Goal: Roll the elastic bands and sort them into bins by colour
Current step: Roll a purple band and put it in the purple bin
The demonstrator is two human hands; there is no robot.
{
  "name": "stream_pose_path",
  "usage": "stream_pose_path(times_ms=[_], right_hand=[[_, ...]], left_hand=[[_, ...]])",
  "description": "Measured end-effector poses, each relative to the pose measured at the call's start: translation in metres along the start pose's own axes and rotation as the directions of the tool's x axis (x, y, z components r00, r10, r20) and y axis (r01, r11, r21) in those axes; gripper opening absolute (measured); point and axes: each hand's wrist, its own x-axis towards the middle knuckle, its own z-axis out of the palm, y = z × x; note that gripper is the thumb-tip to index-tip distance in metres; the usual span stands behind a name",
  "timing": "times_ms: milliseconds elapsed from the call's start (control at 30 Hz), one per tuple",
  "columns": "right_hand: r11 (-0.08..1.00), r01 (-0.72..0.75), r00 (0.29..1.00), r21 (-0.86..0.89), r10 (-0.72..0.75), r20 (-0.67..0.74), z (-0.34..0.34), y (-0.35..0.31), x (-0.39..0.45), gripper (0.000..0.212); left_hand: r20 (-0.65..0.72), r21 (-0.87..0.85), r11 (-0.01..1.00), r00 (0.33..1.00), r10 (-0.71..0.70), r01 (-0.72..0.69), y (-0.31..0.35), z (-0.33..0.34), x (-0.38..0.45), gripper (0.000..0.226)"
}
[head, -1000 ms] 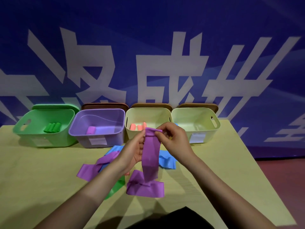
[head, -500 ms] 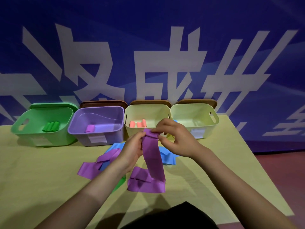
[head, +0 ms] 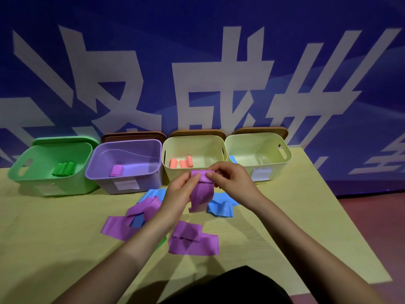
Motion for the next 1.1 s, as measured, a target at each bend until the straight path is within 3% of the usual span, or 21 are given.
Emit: stream_pose_path(times_ms=[367, 533, 633, 733, 900, 1033, 1100], right_hand=[[0.965, -0.095, 0.995, 0.246, 0.097, 0.005, -0.001, 0.013, 0.012, 0.005], [0.983, -0.1, 0.99, 0.154, 0.113, -0.08, -0.006, 0.02, 0.018, 0.009], [0.996, -0.07, 0.996, 0.057, 0.073, -0.051, -0.011, 0.021, 0.018, 0.013], [0.997, -0.051, 0.999, 0.057, 0.051, 0.003, -0.013, 0.022, 0.016, 0.012], [0.943, -0.14, 0.987, 0.302, 0.107, 0.123, -0.015, 0.025, 0.014, 0.012], [0.908, -0.139, 0.99, 0.395, 0.119, 0.075, -0.009, 0.024, 0.016, 0.013], [0.906, -0.114, 0.993, 0.407, 0.11, 0.031, -0.007, 0.024, 0.016, 0.011]], left_hand=[[-0.046, 0.046, 0.999, 0.999, 0.013, -0.011, -0.005, 0.004, 0.023, 0.014], [-0.022, 0.029, 0.998, 0.998, -0.06, 0.061, -0.004, 0.01, 0.032, 0.013], [-0.047, -0.03, 0.993, 0.992, -0.114, 0.113, -0.006, 0.013, 0.034, 0.024], [-0.049, 0.072, 0.997, 0.999, -0.014, 0.017, -0.014, 0.009, 0.034, 0.041], [-0.017, 0.151, 0.983, 0.994, 0.109, -0.106, -0.016, 0.004, 0.027, 0.044], [0.019, -0.103, 0.993, 0.998, -0.061, 0.062, -0.01, 0.003, 0.027, 0.025], [0.087, -0.137, 0.979, 0.987, -0.137, 0.148, -0.008, 0.001, 0.025, 0.024]])
